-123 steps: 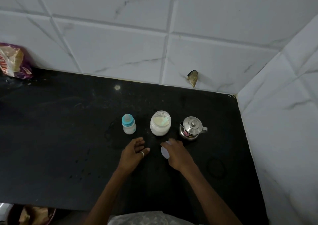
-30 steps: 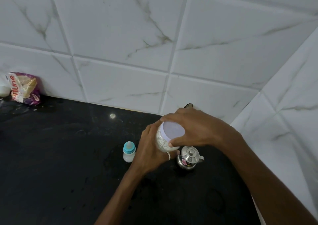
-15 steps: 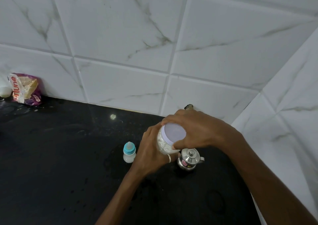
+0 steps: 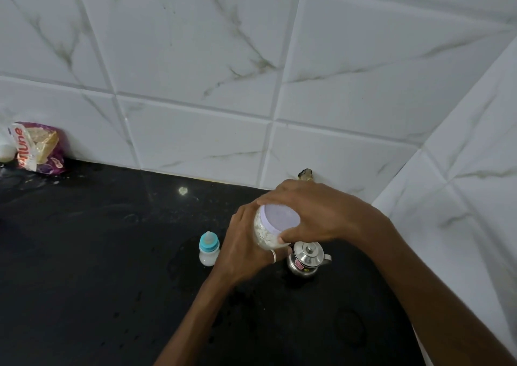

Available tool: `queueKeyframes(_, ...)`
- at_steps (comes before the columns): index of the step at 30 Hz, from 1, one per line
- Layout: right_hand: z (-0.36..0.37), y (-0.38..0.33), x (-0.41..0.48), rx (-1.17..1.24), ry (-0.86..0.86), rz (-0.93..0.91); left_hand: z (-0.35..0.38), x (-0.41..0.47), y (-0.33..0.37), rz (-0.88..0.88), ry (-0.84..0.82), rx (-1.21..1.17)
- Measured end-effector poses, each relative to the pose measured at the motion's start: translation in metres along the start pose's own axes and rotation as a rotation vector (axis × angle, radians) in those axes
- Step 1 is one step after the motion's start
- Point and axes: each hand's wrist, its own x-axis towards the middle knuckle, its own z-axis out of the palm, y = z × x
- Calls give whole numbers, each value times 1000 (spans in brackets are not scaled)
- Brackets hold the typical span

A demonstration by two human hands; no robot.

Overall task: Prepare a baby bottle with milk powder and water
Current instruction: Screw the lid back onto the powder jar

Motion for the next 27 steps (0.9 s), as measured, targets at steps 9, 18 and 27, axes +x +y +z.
queueKeyframes(9, -4, 4, -1, 69, -22, -113, -5, -13, 0, -54, -1, 45)
queueKeyframes(18, -16, 2, 0, 63, -64, -221, 30, 48, -1, -754, -28, -106)
queueKeyframes(27, -4, -2, 3, -95, 80, -16, 35, 36, -64, -779, 81, -211)
